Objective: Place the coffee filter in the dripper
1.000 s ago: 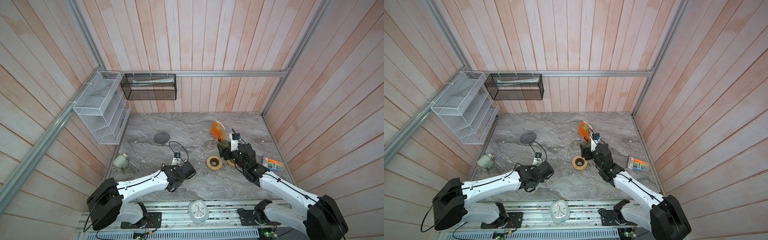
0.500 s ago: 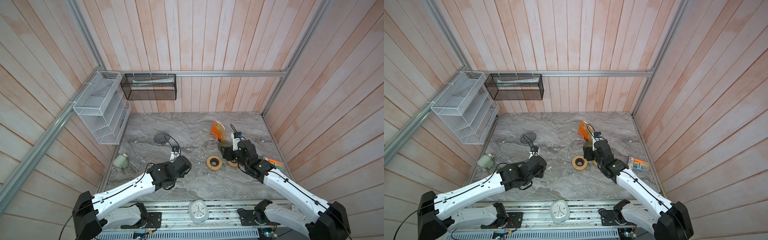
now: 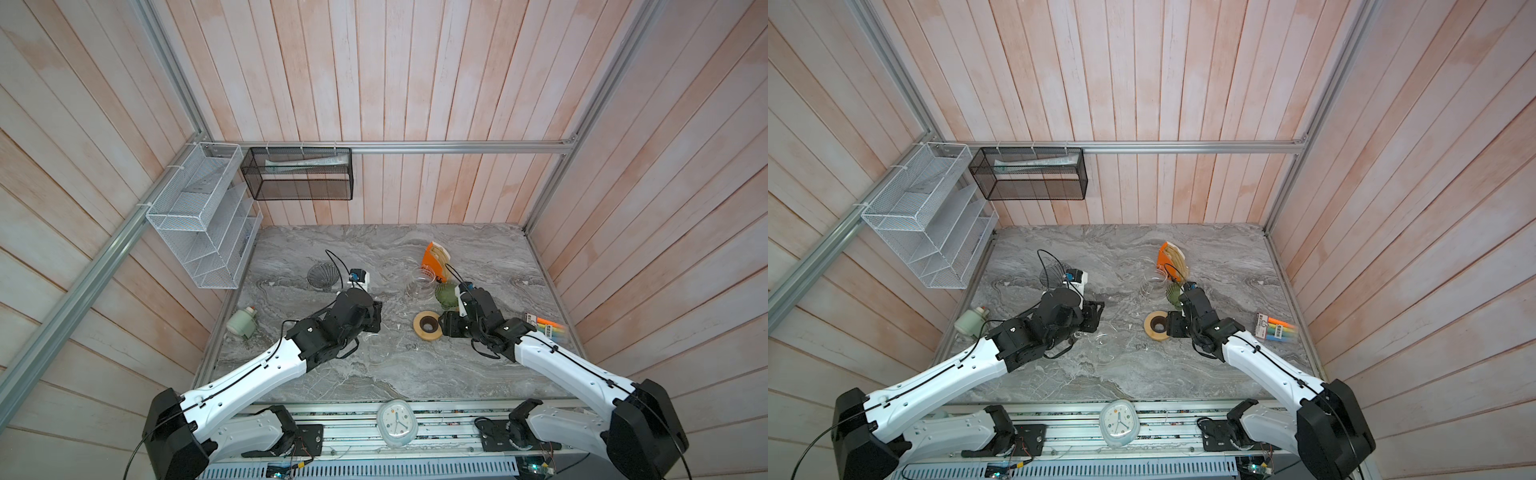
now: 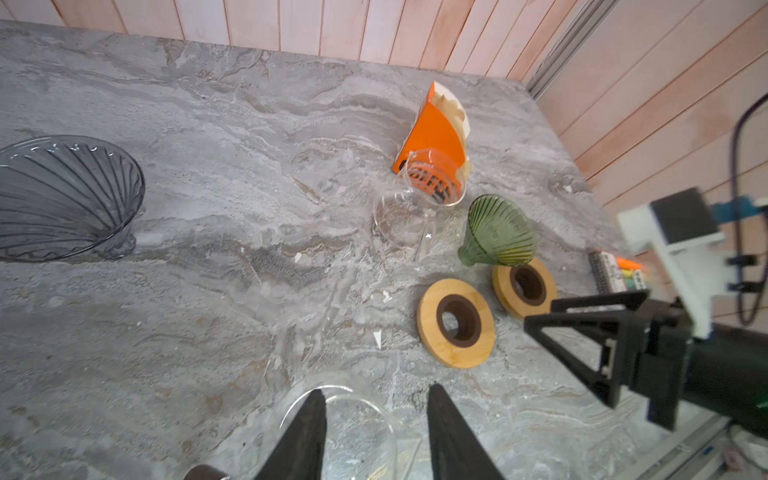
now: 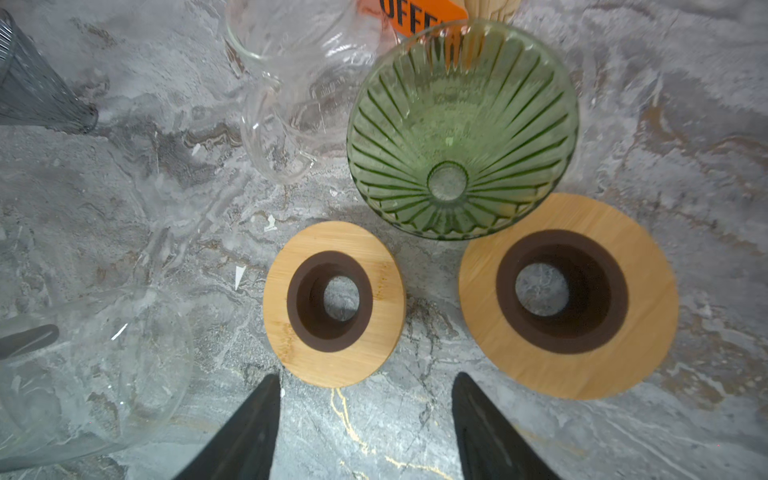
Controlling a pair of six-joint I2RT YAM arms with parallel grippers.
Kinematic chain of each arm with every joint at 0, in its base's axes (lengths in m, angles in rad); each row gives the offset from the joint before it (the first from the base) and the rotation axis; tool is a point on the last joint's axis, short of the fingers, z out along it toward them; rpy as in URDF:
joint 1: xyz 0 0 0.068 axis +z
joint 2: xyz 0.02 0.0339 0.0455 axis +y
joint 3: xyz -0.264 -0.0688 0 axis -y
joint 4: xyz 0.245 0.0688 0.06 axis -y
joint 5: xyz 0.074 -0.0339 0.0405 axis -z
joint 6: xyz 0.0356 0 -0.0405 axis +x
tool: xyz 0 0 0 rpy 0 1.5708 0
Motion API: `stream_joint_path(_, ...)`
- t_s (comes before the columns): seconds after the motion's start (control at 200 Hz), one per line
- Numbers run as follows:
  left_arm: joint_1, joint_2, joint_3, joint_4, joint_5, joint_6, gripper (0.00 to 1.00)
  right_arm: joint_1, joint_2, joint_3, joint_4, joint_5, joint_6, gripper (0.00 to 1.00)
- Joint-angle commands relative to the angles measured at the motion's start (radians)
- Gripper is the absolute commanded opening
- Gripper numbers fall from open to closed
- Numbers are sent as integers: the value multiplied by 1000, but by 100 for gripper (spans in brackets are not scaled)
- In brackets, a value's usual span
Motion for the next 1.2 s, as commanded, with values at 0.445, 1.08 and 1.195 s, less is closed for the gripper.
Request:
stream_joint_path(0.445, 150, -127, -131, 185, 262, -3, 43, 49, 237, 57, 12, -21, 45, 66)
stream_joint_path(1.08, 188, -173, -150, 166, 275, 0, 43, 52, 320, 115, 15, 43, 62, 56)
stream_joint_path(1.195, 188, -175, -149, 159, 273, 1, 43, 52, 344, 130, 8, 42, 59, 53)
